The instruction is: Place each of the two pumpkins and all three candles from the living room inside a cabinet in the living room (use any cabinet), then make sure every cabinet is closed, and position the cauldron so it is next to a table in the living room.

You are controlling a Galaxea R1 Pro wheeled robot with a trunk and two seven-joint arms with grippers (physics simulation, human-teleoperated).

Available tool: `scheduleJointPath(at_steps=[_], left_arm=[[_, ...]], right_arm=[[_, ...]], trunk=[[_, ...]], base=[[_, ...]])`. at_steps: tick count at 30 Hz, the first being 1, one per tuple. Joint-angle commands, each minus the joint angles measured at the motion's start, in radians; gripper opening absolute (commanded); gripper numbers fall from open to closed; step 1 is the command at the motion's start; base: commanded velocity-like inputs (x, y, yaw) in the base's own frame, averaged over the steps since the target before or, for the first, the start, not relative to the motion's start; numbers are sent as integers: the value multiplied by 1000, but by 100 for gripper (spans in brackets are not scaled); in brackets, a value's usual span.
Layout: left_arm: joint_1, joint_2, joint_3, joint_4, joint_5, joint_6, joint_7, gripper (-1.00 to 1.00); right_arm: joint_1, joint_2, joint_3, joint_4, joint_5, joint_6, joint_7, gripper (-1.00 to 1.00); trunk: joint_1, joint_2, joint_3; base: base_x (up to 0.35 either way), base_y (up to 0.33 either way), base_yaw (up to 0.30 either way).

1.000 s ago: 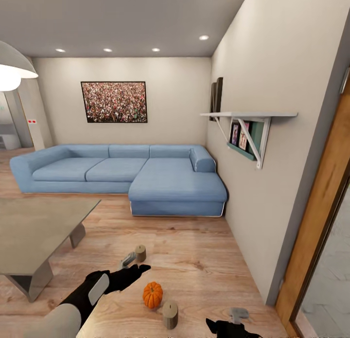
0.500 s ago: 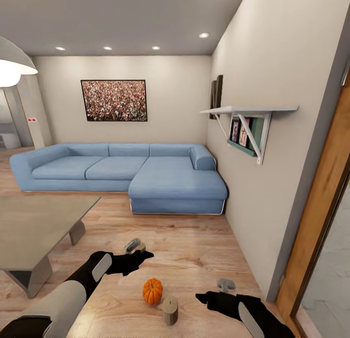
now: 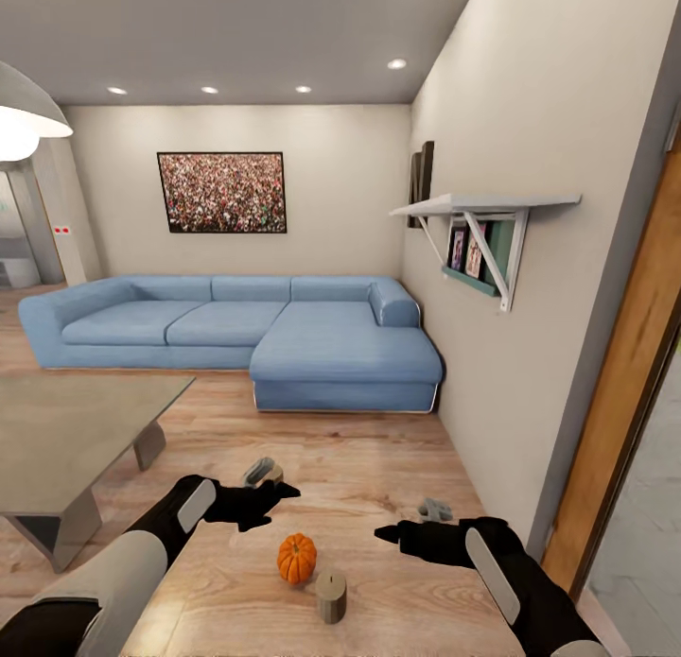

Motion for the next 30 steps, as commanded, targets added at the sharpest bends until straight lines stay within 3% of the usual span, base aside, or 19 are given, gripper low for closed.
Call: scheduleJointPath(at_steps=[1,11,15,30], left_arm=[[-1,2,-3,-1,1,4,-6,100],[-1,5,-4,-2,2,31,-18,100],[-1,11,-4,-9,1,115,-21,100],[-1,13,-10,-10,-5,126,-16,100]], right_arm=[[-1,0,3,-3,3,8,4,100],[0,0,6,-6,6,15,4,100],[0,0,8,-1,9,15,2,100],[2,1,11,22,11,13,-1,100]], trunk=[[4,-8,-4],[42,-78,-36],[57,-106,-48],[115,-211,-95]], base=[[0,0,0],[0,0,0],[0,0,0],[0,0,0]])
